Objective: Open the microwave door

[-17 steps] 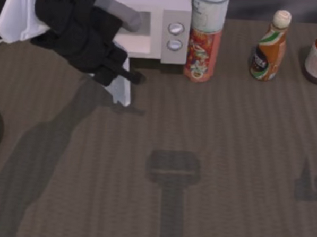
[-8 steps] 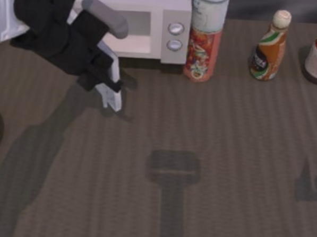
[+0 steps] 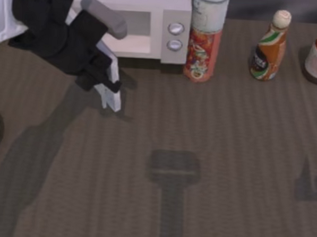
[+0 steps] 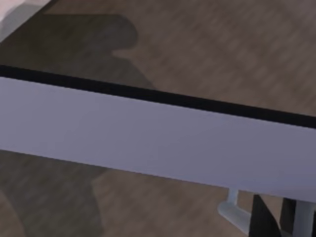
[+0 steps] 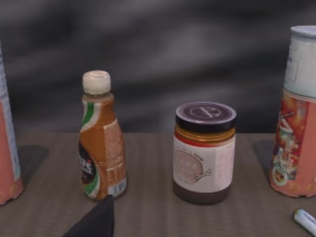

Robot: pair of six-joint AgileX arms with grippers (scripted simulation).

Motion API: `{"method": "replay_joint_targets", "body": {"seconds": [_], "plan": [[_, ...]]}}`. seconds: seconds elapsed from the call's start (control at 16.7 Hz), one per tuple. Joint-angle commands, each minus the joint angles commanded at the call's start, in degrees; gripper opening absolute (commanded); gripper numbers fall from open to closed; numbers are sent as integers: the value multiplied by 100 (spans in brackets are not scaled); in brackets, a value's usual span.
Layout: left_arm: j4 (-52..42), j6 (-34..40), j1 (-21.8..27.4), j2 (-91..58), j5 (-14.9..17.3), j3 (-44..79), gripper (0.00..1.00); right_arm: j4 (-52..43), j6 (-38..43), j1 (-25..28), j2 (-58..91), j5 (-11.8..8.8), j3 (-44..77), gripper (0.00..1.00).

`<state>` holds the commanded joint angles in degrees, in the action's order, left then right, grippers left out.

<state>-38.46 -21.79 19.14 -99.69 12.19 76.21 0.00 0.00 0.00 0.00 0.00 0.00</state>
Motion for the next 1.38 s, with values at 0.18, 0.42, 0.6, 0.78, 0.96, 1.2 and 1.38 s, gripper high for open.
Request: {"method": "replay_joint_targets", "body": {"seconds": [0.18,0.42,0.6,0.78,0.96,1.2,1.38], "plan": [[0,0,0,0,0,0,0,0,0,0,0,0,0,100],[0,0,0,0,0,0,0,0,0,0,0,0,0,100],[0,0,0,0,0,0,0,0,0,0,0,0,0,100],[0,0,0,0,0,0,0,0,0,0,0,0,0,100],[0,0,0,0,0,0,0,0,0,0,0,0,0,100],[-20,-75,-12,-1,66,-16,0,0,0,0,0,0,0,100],[-138,-477,-179,39,243,-60,0,0,0,0,0,0,0,100]]}}
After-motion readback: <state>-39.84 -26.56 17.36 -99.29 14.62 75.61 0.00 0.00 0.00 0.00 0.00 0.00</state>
